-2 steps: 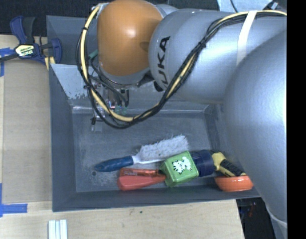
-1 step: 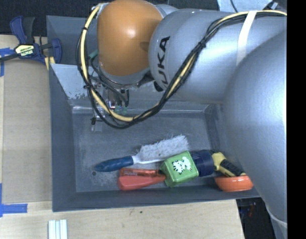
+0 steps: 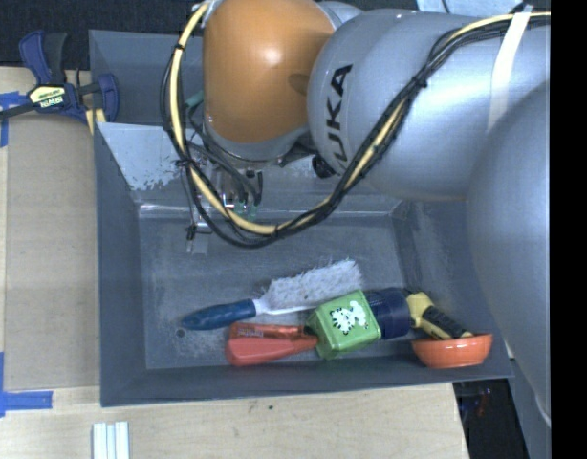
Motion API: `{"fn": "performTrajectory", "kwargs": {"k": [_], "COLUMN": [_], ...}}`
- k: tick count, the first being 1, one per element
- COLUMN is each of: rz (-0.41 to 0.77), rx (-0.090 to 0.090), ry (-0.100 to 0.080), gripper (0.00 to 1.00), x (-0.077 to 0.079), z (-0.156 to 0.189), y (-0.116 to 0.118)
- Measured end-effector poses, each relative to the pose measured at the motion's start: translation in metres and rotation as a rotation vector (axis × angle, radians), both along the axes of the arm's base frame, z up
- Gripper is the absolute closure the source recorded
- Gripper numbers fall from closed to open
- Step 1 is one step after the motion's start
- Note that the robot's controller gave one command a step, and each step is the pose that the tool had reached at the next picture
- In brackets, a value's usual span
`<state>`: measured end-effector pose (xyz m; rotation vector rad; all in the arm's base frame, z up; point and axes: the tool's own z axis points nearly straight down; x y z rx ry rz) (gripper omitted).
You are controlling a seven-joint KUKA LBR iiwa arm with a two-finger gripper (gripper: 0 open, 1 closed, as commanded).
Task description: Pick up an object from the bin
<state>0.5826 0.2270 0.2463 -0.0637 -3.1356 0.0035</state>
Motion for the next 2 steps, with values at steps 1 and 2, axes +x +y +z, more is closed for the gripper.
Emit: {"fn": "performTrajectory", "kwargs": {"k": [1, 2], "rz": [0.471, 0.039], "rx": [0.004, 0.004], "ry": [-0.005, -0.009], "gripper": [0.00, 0.00], "x": [-0.033, 0.005], "z": [0.077, 0.039], "y": [-0.006, -0.006]}}
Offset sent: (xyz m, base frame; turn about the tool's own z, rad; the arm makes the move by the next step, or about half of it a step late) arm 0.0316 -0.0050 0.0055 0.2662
